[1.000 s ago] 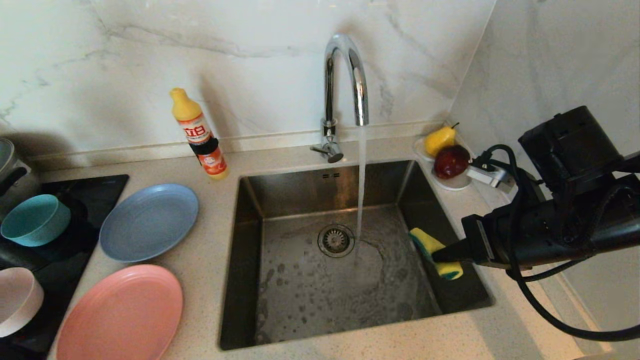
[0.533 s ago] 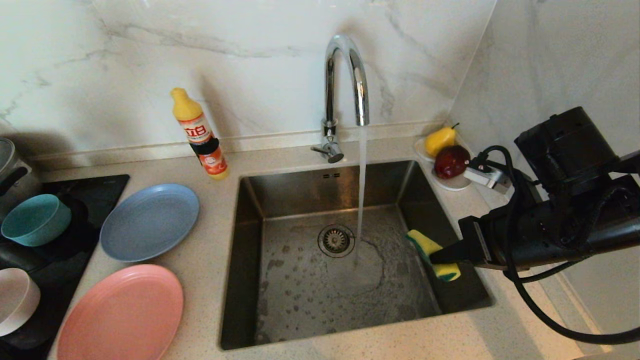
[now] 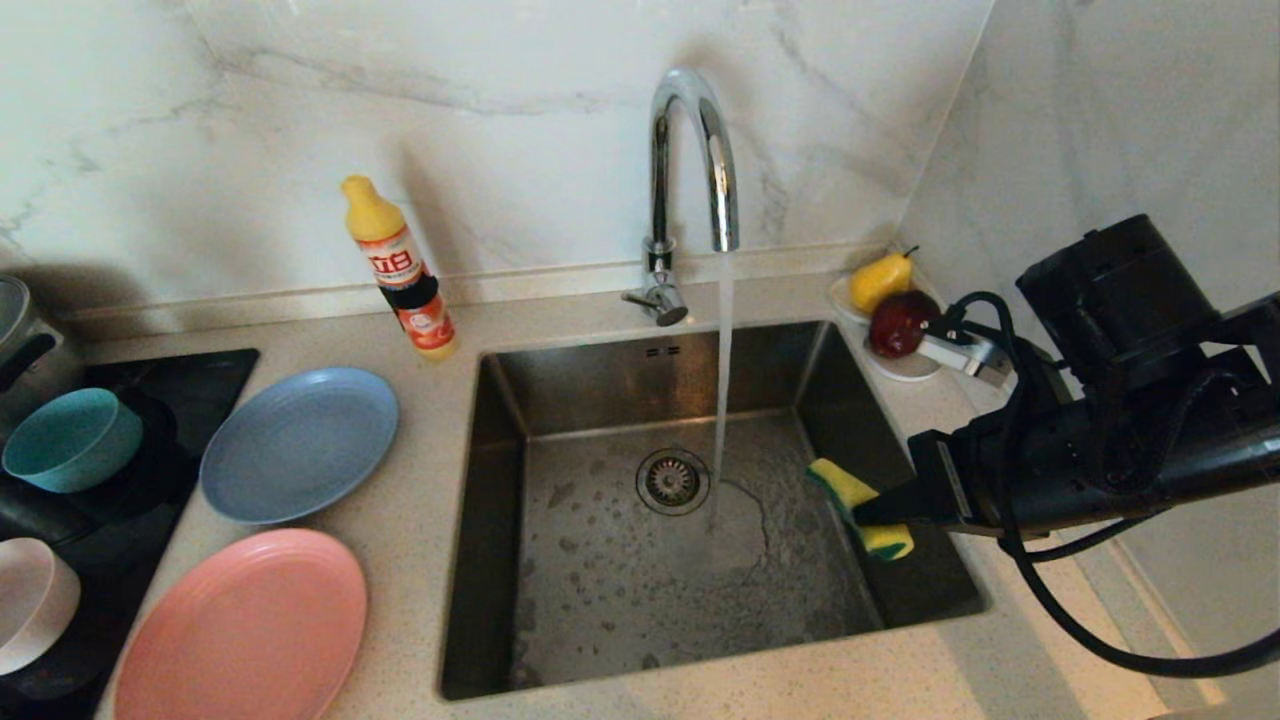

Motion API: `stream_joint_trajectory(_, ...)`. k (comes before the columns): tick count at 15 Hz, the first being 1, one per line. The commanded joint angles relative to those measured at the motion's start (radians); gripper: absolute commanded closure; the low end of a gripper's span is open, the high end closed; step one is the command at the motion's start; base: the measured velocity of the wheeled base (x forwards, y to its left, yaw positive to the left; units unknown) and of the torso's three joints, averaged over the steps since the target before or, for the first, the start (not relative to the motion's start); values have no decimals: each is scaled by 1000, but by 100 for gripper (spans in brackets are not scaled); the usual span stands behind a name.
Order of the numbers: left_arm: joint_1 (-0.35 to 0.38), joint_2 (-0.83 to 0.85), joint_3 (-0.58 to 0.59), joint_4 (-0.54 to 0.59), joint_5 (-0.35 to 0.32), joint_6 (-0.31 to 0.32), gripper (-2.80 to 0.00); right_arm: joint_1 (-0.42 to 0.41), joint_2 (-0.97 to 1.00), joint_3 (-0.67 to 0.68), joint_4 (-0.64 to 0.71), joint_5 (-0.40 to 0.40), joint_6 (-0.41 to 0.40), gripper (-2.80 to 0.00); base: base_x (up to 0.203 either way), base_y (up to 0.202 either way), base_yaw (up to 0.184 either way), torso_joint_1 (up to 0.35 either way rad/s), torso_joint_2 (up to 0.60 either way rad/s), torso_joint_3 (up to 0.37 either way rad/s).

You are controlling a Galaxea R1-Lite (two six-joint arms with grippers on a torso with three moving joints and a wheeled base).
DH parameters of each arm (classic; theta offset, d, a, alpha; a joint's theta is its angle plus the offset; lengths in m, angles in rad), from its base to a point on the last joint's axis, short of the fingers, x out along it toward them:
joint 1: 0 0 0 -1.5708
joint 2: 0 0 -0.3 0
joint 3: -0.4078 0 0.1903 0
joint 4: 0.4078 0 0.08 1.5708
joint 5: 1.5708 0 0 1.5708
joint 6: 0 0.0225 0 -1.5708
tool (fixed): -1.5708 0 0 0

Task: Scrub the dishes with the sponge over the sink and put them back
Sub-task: Place the bowl on the table

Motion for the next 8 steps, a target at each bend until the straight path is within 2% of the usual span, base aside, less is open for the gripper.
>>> stream_joint_trajectory(1,4,-61,-5,7,-4,-6,-280,1,-5,1,4,2,2,0,0,0,0,0,0,0)
stream_joint_trajectory(6,4,-189,-52,30,-3,-10,-280,1,-4,12,2,1,4,0,0,0,0,0,0,0)
stream_joint_trajectory(8,4,-309,-92,71,-5,-4,-280,1,-9,15,4,0,4,0,0,0,0,0,0,0)
